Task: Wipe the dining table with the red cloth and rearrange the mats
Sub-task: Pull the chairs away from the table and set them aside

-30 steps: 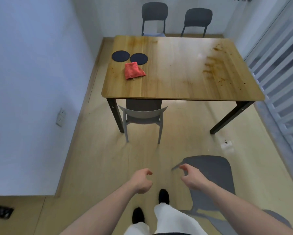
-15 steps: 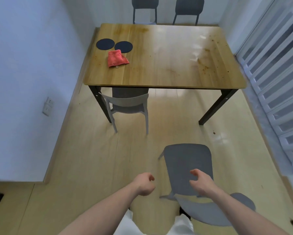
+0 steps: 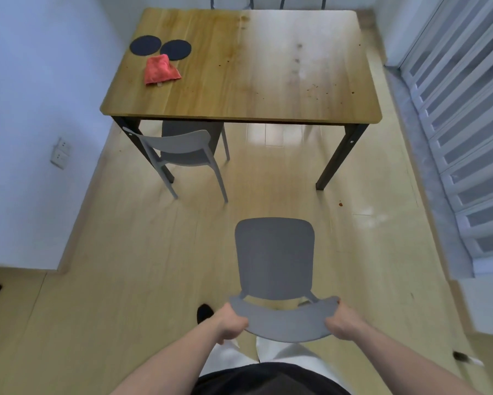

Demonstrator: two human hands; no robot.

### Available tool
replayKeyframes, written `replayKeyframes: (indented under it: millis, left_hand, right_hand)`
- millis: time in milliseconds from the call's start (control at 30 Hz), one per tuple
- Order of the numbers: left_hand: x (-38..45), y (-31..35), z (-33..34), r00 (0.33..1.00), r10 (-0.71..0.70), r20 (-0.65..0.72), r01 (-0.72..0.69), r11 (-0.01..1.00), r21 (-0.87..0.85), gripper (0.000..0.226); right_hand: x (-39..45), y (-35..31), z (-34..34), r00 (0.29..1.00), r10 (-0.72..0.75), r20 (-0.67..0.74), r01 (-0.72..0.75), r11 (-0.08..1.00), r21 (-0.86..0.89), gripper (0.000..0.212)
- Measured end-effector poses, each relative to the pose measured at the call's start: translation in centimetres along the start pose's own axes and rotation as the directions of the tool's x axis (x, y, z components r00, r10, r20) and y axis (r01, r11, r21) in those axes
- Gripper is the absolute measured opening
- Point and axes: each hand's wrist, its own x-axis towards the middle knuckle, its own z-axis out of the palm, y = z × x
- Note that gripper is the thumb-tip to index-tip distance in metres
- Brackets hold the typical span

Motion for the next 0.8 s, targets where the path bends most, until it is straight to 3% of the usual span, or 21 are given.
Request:
replayKeyframes:
  millis: [67, 167, 267, 400, 567, 733, 800]
  left_hand:
    - [0.1, 0.3, 0.7, 0.999, -0.033, -0.019, 0.030, 0.994, -0.105, 0.042]
    - [0.1, 0.5, 1.1, 0.992, -0.103, -0.077, 0.077, 0.958, -0.277, 0.027]
    - [0.0, 0.7, 1.0, 0.981, -0.149, -0.123, 0.090, 0.916, -0.391, 0.024]
    - [1.0, 1.7, -0.1, 0.961, -0.187, -0.203, 0.070, 0.875, -0.479, 0.028]
    - [2.7, 4.1, -3.2, 0.917, -0.192, -0.350, -0.025, 0.846, -0.532, 0.036]
    - [3.5, 7.3, -6.8, 0.890, -0.169, -0.423, -0.112, 0.819, -0.563, 0.026]
    - [4.0, 8.5, -8.2, 0.876, -0.190, -0.443, -0.123, 0.801, -0.586, 0.039]
  right_hand:
    - [-0.5, -0.5, -0.3, 0.999, 0.000, 0.050, -0.002, 0.999, 0.039, 0.046]
    - [-3.7, -1.7, -1.7, 0.987, 0.124, 0.098, -0.138, 0.978, 0.153, 0.024]
    - [-4.5, -2.0, -2.7, 0.986, 0.140, 0.092, -0.162, 0.937, 0.310, 0.031]
    - [-4.9, -2.9, -4.3, 0.993, 0.096, 0.063, -0.115, 0.852, 0.510, 0.021]
    - [-2.0, -5.0, -6.6, 0.996, 0.052, -0.073, 0.006, 0.777, 0.629, 0.055]
    - [-4.0, -8.8, -11.8, 0.995, 0.048, -0.087, 0.035, 0.642, 0.766, 0.061]
    - [-3.5, -9.8, -13.4, 0.993, 0.056, -0.107, 0.047, 0.635, 0.771, 0.063]
